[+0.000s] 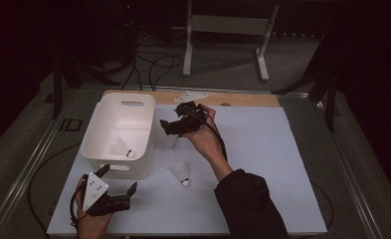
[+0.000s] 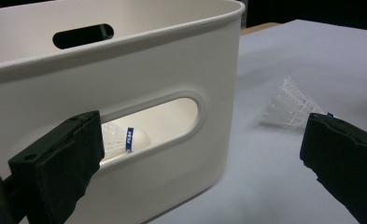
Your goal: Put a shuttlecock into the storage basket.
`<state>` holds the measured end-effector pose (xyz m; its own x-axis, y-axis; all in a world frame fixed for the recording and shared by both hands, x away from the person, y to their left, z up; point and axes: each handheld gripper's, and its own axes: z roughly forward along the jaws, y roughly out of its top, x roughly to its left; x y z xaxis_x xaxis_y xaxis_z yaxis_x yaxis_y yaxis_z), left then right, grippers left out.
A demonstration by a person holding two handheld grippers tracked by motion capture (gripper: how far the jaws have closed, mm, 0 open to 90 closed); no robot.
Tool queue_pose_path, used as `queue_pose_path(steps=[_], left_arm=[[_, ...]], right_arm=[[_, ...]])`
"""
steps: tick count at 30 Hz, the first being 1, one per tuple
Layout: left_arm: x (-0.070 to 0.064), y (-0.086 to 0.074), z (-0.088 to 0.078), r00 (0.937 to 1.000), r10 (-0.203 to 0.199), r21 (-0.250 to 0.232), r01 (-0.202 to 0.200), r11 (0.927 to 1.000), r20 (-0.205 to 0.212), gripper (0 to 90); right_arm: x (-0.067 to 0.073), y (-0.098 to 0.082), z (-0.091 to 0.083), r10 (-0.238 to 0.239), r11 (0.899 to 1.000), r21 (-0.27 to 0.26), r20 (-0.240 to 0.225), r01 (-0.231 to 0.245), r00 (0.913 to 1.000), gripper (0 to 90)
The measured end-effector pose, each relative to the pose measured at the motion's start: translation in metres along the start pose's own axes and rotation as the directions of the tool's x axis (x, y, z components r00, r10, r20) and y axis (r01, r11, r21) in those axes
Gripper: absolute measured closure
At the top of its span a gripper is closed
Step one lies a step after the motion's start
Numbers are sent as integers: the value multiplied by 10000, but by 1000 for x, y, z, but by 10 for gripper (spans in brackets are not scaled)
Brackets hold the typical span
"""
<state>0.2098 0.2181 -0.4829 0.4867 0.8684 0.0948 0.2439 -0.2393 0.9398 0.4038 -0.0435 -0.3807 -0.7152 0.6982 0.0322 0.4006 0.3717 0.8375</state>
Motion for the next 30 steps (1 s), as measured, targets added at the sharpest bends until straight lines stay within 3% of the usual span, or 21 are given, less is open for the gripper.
queue_pose_path(steps=[20,30], left_arm=[[1,0,-1,10000,-6,-22,6,10000,-15,3],[1,0,-1,10000,3,-27,-3,10000,-15,2]], right_arm=[[-12,-13,15,214,9992,317,460,-228,9987,118],[-15,-19,24,48,9988,478,676,-80,9977,120]])
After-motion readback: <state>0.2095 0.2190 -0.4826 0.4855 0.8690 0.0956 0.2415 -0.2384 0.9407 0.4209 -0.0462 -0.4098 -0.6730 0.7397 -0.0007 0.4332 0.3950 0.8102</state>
